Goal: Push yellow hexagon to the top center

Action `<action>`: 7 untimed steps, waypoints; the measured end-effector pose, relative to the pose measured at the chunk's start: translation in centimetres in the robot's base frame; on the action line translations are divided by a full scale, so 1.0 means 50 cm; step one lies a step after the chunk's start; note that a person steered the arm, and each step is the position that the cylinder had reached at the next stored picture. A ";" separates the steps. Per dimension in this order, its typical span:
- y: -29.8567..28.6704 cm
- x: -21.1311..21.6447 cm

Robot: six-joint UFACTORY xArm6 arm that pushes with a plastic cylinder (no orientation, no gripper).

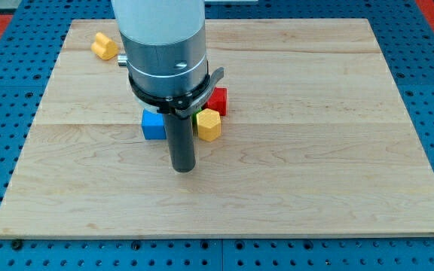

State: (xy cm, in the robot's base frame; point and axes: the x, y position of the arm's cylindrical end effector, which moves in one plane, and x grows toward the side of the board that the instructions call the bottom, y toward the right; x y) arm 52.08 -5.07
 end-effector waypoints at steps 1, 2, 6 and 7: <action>-0.012 -0.006; -0.023 -0.044; 0.194 -0.051; 0.242 -0.113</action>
State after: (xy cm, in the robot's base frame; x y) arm 46.42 7.03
